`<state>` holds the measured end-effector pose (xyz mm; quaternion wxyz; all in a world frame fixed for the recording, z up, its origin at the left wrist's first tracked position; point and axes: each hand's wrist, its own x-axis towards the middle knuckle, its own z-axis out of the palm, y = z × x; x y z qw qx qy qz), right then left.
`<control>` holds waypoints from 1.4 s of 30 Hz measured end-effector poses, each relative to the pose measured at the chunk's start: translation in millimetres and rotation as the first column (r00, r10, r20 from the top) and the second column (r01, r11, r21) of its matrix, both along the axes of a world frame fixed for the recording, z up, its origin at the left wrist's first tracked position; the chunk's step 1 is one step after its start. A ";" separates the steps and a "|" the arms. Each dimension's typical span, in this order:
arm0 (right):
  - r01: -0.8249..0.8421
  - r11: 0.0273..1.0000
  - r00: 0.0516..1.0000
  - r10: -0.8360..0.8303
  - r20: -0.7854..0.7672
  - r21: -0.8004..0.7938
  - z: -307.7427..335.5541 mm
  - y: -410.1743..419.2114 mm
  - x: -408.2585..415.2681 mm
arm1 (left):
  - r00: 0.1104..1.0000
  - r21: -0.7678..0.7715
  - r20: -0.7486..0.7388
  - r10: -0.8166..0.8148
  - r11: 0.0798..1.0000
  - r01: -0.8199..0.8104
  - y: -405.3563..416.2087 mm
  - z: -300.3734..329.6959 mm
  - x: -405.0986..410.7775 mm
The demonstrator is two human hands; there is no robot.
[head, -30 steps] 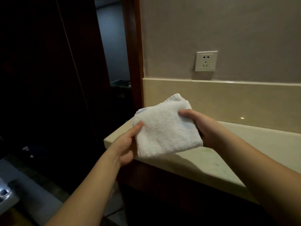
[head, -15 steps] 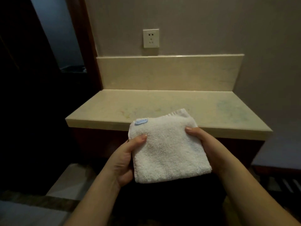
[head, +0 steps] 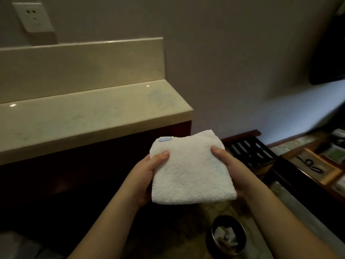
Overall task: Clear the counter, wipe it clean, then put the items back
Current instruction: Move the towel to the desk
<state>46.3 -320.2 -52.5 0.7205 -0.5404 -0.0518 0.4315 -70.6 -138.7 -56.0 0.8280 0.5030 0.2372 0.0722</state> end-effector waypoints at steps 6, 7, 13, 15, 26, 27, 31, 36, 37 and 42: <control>0.203 0.979 0.979 -0.204 -0.020 -0.031 -19.5 -100.6 37.9 | 0.976 -0.041 -0.061 -0.210 0.977 0.208 -84.2 -5.1 63.7; 0.231 0.972 0.973 -0.232 -0.024 -0.036 -22.3 -118.7 44.6 | 0.966 -0.061 -0.080 -0.245 0.969 0.240 -99.8 -6.0 74.0; 0.387 0.921 0.919 -0.389 -0.061 -0.047 -33.7 -231.1 82.5 | 0.897 -0.103 -0.148 -0.417 0.908 0.405 -199.8 -12.6 140.7; 0.443 0.894 0.893 -0.447 -0.047 -0.072 -41.1 -267.6 95.6 | 0.880 -0.070 -0.158 -0.448 0.894 0.443 -233.4 -17.9 164.3; 0.606 0.763 0.786 -0.618 0.022 -0.226 -90.2 -440.0 134.3 | 0.805 0.082 -0.266 -0.531 0.819 0.567 -408.0 -62.7 254.0; 0.607 0.764 0.785 -0.619 0.018 -0.217 -93.6 -452.1 133.2 | 0.800 0.112 -0.276 -0.532 0.809 0.577 -419.5 -67.8 260.3; 0.620 0.757 0.774 -0.633 -0.002 -0.206 -102.0 -494.0 126.8 | 0.782 0.251 -0.295 -0.549 0.746 0.617 -465.2 -86.3 281.7; 0.694 0.677 0.707 -0.705 0.057 -0.244 -117.1 -542.1 119.1 | 0.687 0.312 -0.330 -0.647 0.612 0.727 -521.3 -102.5 305.3; 0.712 0.655 0.687 -0.724 0.061 -0.253 -120.4 -550.4 118.3 | 0.668 0.308 -0.341 -0.662 0.592 0.744 -531.4 -106.0 310.9; 0.789 0.531 0.577 -0.813 0.078 -0.309 -141.1 -583.8 123.8 | 0.584 0.288 -0.413 -0.699 0.508 0.812 -578.0 -122.0 337.1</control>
